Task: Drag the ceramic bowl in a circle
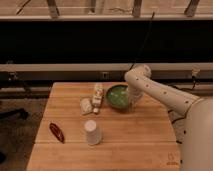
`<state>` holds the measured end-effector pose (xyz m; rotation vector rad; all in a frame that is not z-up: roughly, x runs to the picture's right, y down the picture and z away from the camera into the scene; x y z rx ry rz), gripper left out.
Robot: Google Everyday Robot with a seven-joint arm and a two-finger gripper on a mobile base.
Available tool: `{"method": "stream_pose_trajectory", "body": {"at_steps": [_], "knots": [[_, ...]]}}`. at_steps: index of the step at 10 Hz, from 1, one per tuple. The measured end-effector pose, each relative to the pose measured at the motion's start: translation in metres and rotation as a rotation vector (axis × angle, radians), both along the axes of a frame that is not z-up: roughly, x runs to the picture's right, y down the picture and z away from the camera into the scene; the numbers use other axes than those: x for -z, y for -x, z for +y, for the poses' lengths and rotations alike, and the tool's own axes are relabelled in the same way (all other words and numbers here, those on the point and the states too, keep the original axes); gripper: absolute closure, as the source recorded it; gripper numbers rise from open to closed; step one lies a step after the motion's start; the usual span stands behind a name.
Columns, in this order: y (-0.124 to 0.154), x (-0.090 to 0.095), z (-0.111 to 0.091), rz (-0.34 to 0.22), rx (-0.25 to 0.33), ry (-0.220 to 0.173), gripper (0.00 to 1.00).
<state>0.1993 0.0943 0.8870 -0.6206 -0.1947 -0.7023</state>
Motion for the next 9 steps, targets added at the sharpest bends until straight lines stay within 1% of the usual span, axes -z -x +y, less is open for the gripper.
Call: {"method": "stream_pose_trajectory", "body": {"at_steps": [1,2,4,5,6,8,9], "knots": [[-0.016,0.002,-0.003,0.024,-0.016,-0.009,1.0],[-0.041,0.008,-0.004,0.06,-0.04,-0.019,1.0],[-0.072,0.022,0.0,0.102,-0.066,-0.026,1.0],[-0.086,0.035,0.009,0.117,-0.077,-0.034,1.0],[-0.092,0.047,0.022,0.118,-0.079,-0.029,1.0],[-0.092,0.068,0.047,0.107,-0.083,-0.017,1.0],[-0.087,0.083,0.065,0.09,-0.079,0.0,1.0]]}}
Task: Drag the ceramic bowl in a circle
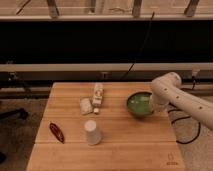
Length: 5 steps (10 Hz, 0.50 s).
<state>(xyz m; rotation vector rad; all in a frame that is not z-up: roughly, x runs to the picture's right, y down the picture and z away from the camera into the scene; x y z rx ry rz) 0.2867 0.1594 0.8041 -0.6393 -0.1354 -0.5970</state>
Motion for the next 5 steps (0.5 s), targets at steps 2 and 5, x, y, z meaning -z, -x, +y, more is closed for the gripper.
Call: {"method": "stream_pose_trajectory", "body": {"at_steps": [2,5], "knots": [[0.014,0.015,0.021,-0.041,0.009,0.027,1.0],[0.056,0.018,0.035,-0.131,0.053,0.06,1.0]]}}
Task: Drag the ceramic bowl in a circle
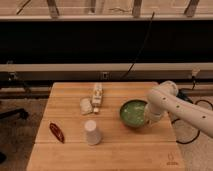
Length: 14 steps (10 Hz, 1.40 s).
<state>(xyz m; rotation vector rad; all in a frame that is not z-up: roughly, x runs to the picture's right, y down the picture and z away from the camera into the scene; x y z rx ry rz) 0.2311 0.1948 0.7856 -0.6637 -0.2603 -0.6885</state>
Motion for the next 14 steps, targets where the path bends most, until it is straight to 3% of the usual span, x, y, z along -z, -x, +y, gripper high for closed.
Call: {"method": "stream_pose_trajectory", "body": {"at_steps": [4,6,8,12,14], "knots": [[0.058,-0.023,-0.003,-0.121,0.068,0.016,1.0],[0.061,-0.037,-0.017,-0.132,0.06,0.005,1.0],[0.05,-0.043,-0.026,-0.118,0.049,0.011,1.0],[0.008,-0.029,-0.011,-0.119,0.065,0.027,1.0],[-0.003,-0.034,-0.018,-0.129,0.067,0.018,1.0]]}}
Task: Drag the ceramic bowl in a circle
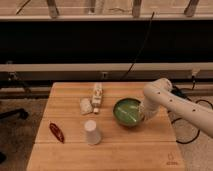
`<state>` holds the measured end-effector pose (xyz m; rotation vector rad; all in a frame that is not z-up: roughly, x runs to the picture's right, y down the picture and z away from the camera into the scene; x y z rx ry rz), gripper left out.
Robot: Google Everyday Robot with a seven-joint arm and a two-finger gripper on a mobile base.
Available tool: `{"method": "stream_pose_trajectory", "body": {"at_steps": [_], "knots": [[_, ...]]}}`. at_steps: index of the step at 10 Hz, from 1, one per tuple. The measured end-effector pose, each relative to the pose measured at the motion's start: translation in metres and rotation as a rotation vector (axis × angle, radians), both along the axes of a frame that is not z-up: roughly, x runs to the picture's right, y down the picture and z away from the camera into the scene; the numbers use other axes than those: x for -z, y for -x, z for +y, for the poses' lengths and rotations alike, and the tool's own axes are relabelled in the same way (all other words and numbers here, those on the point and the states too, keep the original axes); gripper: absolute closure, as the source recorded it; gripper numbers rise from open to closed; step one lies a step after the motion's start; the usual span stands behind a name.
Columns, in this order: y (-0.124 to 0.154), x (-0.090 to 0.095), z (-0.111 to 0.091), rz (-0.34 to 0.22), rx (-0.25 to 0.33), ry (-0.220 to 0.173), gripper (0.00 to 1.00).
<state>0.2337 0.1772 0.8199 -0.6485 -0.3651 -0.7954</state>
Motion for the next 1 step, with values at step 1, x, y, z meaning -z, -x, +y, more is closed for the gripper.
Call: {"method": "stream_pose_trajectory", "body": {"at_steps": [1], "knots": [[-0.0179,-0.0008,-0.0017,0.004,0.006,0.004,1.0]]}}
